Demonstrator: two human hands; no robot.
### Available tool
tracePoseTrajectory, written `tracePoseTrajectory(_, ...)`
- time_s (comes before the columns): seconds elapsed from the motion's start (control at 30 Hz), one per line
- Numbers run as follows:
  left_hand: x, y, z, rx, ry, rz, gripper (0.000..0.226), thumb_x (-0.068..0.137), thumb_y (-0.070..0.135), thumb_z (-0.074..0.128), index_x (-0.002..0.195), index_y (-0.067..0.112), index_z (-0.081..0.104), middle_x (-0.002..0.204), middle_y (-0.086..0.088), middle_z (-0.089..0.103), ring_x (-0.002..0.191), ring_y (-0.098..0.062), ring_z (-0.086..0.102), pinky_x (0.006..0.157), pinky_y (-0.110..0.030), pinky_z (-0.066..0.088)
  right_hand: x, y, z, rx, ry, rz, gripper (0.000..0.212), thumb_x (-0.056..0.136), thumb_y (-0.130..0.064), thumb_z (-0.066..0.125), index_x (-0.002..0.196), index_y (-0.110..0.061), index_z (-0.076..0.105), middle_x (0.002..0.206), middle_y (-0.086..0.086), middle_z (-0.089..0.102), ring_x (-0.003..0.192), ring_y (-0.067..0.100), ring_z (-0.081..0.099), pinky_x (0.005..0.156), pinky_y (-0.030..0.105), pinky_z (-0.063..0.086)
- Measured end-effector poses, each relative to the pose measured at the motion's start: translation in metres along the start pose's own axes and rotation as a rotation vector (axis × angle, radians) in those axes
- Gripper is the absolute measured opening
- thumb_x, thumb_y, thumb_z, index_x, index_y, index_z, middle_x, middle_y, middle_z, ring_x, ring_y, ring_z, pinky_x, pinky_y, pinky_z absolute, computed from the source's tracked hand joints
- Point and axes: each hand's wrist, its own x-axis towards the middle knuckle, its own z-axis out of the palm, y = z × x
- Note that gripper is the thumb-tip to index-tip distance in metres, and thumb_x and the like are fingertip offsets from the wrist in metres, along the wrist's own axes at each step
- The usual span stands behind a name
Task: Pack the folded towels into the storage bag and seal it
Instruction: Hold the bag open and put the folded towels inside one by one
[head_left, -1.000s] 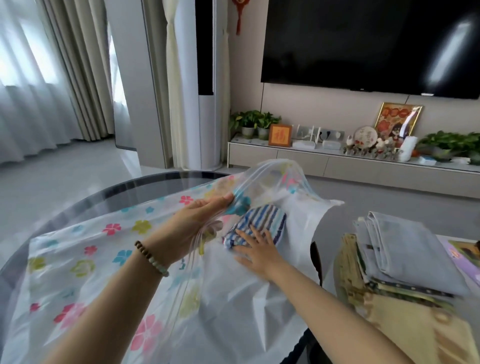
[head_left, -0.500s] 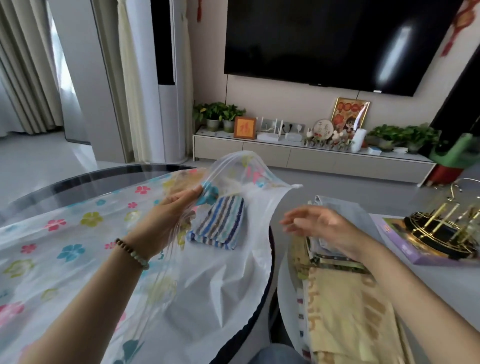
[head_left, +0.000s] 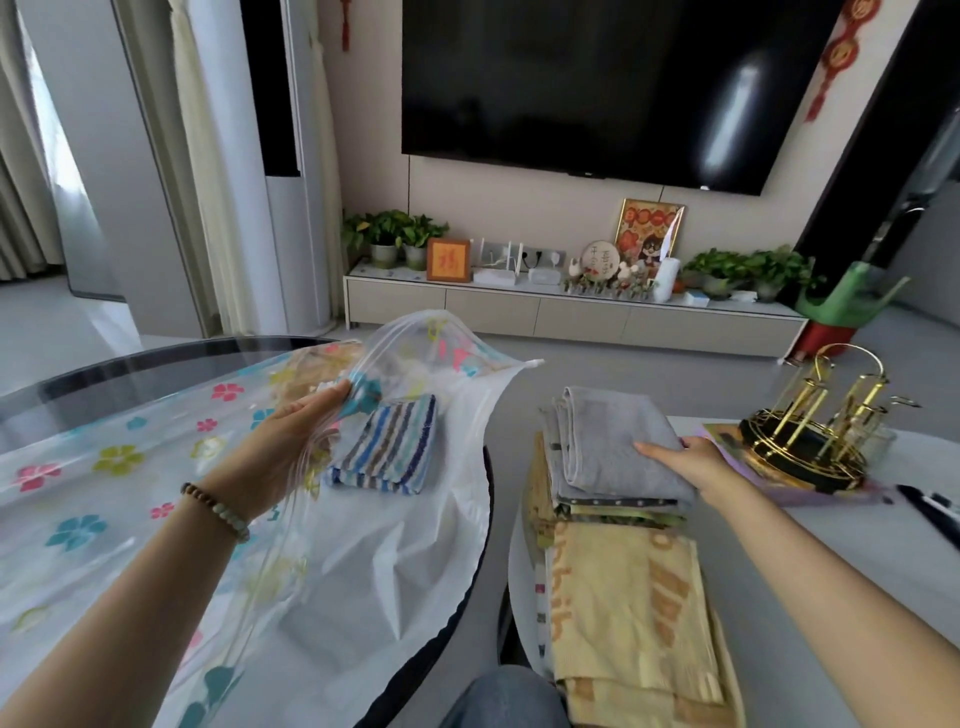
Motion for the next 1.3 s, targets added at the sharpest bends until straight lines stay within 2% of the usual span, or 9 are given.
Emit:
tracePoseTrajectory(0.1,-0.002,0.001,0.000,0.011,-0.003,-0.011,0.044,0.097,0.029,0.037,0.137,0.009,0.039,0.127,-0.006,0.044,0.124,-0.021,0.038,0.094,-0.027,0.025,-0.002,-0.007,0.000,0.096,-0.062,0.088,0.117,0.034,-0.054,0.090,0.127,0.000,0.046,0.123,0.015,0.060,0.103,0.036,0.063,0.083,0.044,0.053)
tracePoseTrajectory(0.27,-0.002,0.004,-0.005,0.009,-0.007,-0.026,0.041,0.096,0.031,0.039,0.132,0.011,0.043,0.112,0.002,0.046,0.114,-0.016,0.038,0.096,-0.028,0.026,-0.047,-0.056,-0.008,0.262,-0.158,-0.018,0.053,0.077,-0.011,0.074,0.121,0.005,0.048,0.114,0.018,0.062,0.076,0.025,0.061,0.063,0.037,0.051)
tracePoseTrajectory(0.53,-0.006,0.012,-0.011,-0.049,-0.003,-0.010,0.020,0.096,0.029,0.039,0.110,0.020,0.051,0.092,0.011,0.050,0.105,-0.015,0.041,0.094,-0.028,0.027,-0.149,-0.132,-0.018,0.317,-0.565,-0.345,0.050,0.069,-0.012,0.073,0.116,-0.021,0.055,0.105,0.001,0.069,0.085,0.017,0.071,0.063,0.028,0.057)
tracePoseTrajectory(0.63,-0.007,0.013,-0.016,-0.053,0.001,-0.009,0.022,0.096,0.028,0.040,0.087,0.021,0.058,0.088,0.010,0.055,0.088,-0.010,0.051,0.100,-0.030,0.030,-0.166,-0.142,0.024,0.111,-0.766,-0.328,0.031,0.076,-0.007,0.070,0.102,-0.021,0.062,0.096,-0.003,0.072,0.075,0.009,0.073,0.063,0.022,0.058)
tracePoseTrajectory(0.83,-0.007,0.026,-0.036,-0.037,0.005,0.101,0.024,0.097,0.026,0.038,0.089,0.022,0.060,0.058,0.018,0.067,0.054,0.010,0.058,0.105,-0.037,0.026,-0.168,-0.150,0.169,-0.056,-1.169,-0.203,0.027,0.087,-0.007,0.062,0.114,-0.011,0.061,0.102,0.004,0.068,0.087,0.016,0.066,0.087,0.029,0.053)
tracePoseTrajectory(0.93,-0.006,0.034,-0.047,-0.030,-0.004,0.157,0.024,0.097,0.025,0.038,0.090,0.019,0.060,0.057,0.019,0.068,0.048,0.013,0.057,0.069,-0.011,0.049,-0.149,-0.163,0.232,0.235,-0.984,-0.204,0.043,0.085,-0.011,0.066,0.126,-0.010,0.053,0.116,0.010,0.064,0.096,0.023,0.065,0.089,0.035,0.053)
tracePoseTrajectory(1.0,-0.007,0.038,-0.051,-0.010,-0.005,0.167,0.025,0.097,0.025,0.037,0.091,0.017,0.061,0.054,0.023,0.066,0.049,0.010,0.058,0.051,-0.003,0.041,-0.130,-0.160,0.264,0.453,-0.741,-0.173,0.070,0.082,-0.014,0.070,0.143,-0.016,0.037,0.136,0.012,0.054,0.114,0.027,0.059,0.096,0.037,0.049)
tracePoseTrajectory(1.13,-0.008,0.038,-0.050,-0.056,-0.029,0.165,0.026,0.097,0.026,0.038,0.092,0.018,0.062,0.058,0.021,0.068,0.051,0.009,0.058,0.093,-0.025,0.034,-0.108,-0.137,0.283,0.471,-0.602,-0.133,0.079,0.083,-0.006,0.069,0.147,-0.018,0.025,0.151,0.011,0.035,0.133,0.026,0.042,0.101,0.037,0.043)
tracePoseTrajectory(1.3,-0.009,0.030,-0.039,-0.066,-0.010,0.089,0.023,0.096,0.027,0.040,0.091,0.022,0.062,0.084,0.012,0.061,0.086,-0.006,0.056,0.104,-0.037,0.032,-0.103,-0.118,0.237,0.435,-0.783,-0.171,0.068,0.086,-0.014,0.067,0.144,-0.017,0.032,0.147,0.009,0.039,0.124,0.025,0.052,0.101,0.037,0.046)
